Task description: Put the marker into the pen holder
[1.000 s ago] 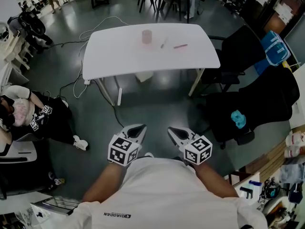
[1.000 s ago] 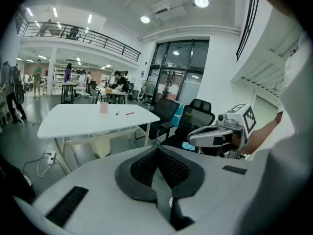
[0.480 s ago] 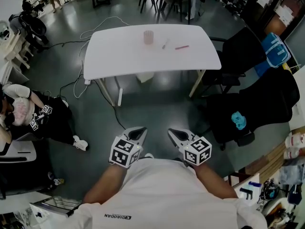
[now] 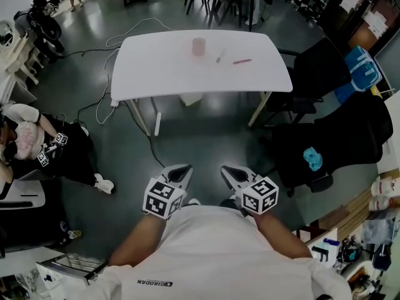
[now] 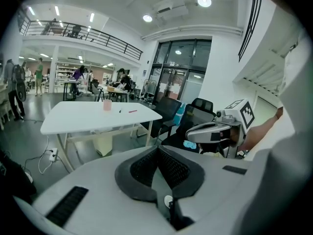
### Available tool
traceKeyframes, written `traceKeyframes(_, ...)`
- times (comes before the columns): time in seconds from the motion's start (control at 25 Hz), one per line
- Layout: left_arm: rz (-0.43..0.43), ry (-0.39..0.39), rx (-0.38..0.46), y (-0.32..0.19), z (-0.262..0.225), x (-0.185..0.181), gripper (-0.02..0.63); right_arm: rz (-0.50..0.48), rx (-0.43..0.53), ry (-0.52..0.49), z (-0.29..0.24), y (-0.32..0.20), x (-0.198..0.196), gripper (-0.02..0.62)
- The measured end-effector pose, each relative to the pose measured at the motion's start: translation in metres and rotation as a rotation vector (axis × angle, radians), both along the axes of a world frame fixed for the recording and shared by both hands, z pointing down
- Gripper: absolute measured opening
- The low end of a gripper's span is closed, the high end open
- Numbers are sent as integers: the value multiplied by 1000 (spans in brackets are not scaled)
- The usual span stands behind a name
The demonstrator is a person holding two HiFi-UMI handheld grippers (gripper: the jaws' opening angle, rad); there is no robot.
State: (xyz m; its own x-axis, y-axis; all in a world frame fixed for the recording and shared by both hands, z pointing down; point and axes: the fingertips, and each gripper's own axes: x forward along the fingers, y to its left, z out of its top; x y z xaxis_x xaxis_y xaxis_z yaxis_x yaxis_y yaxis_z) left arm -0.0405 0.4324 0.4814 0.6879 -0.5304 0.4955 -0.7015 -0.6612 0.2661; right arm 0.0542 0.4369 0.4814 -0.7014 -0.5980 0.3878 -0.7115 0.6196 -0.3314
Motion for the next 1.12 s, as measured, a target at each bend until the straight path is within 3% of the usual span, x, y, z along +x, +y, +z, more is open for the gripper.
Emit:
traceKeyframes(0.52,-14,-11,-23,-24,7,1,26,-35,-28,-23,11,-30,-7,17)
traceKeyframes(0.84,-43,-52,-16,-72,5,-6,26,-70,-1,-59,2,-90,-13,17)
traceKeyframes(1.12,-55,-61,-7,-142,-2,12,26,-43,-1,-97,0,-165,10,15)
